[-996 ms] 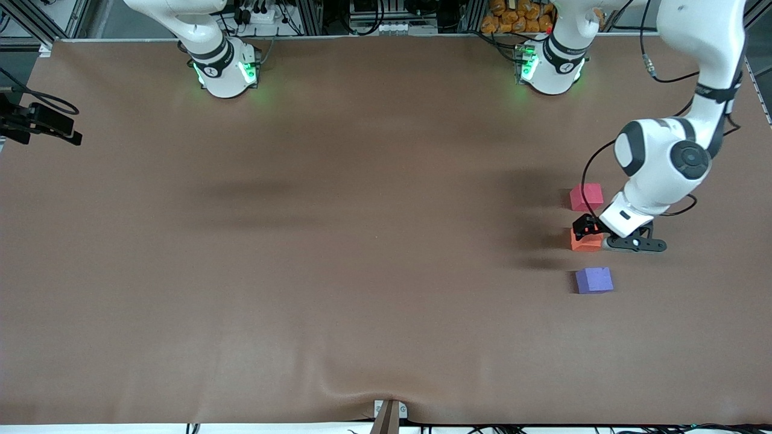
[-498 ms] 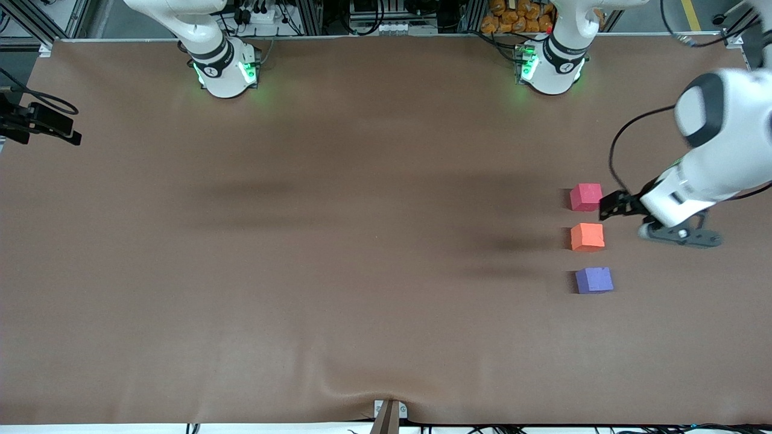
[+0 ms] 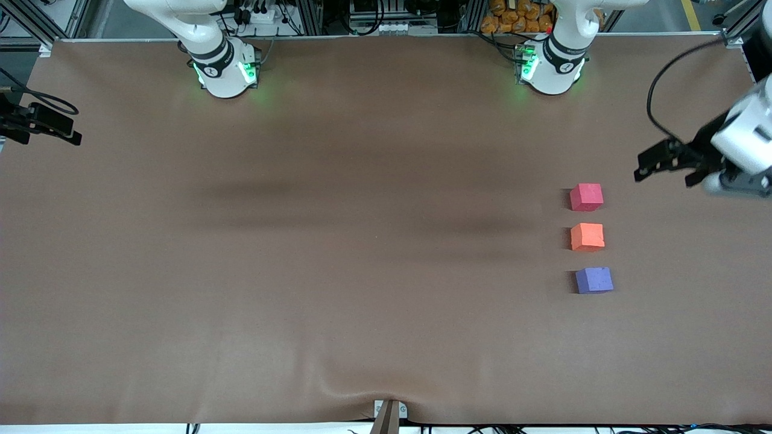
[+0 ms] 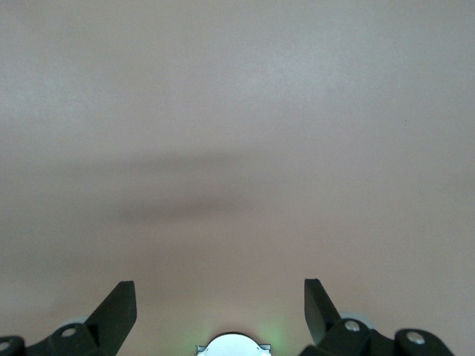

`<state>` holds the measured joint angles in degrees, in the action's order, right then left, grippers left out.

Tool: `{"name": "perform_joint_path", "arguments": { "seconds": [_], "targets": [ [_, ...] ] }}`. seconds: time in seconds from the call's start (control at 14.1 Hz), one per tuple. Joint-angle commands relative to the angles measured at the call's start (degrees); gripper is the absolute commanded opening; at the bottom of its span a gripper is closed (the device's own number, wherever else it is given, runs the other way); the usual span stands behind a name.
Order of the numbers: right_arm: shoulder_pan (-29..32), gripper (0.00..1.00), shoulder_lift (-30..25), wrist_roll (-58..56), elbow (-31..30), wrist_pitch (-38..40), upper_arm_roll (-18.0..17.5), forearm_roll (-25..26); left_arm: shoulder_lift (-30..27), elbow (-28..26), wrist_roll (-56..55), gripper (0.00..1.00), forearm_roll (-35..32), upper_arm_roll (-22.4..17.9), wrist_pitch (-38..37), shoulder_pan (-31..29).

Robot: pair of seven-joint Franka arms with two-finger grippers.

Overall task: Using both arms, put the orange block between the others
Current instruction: 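Open the left gripper and raise it away from the cubes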

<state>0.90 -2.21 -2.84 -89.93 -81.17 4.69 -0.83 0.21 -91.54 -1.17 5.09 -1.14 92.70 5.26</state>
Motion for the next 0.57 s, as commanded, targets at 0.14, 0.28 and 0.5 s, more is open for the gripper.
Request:
{"name": "perform_joint_path", "arguments": {
  "seconds": [0.14,0.28,0.5],
  "targets": [
    [1.3,1.0,0.1,0.55,0.63,0.49,-0.74,-0.75,-4.77,-2.05,-2.35,1.0,-4.02,1.4,-4.63,0.8],
    [1.3,1.0,0.1,0.55,0.63,0.49,-0.74,-0.75,-6.09,-2.68,-1.39,1.0,-4.3,1.5,-5.24,0.28],
    [1.3,1.0,0.1,0.55,0.63,0.49,-0.74,-0.75,-6.71,-2.33,-1.03,1.0,-5.96,1.23,-5.95,0.19]
  ]
}}
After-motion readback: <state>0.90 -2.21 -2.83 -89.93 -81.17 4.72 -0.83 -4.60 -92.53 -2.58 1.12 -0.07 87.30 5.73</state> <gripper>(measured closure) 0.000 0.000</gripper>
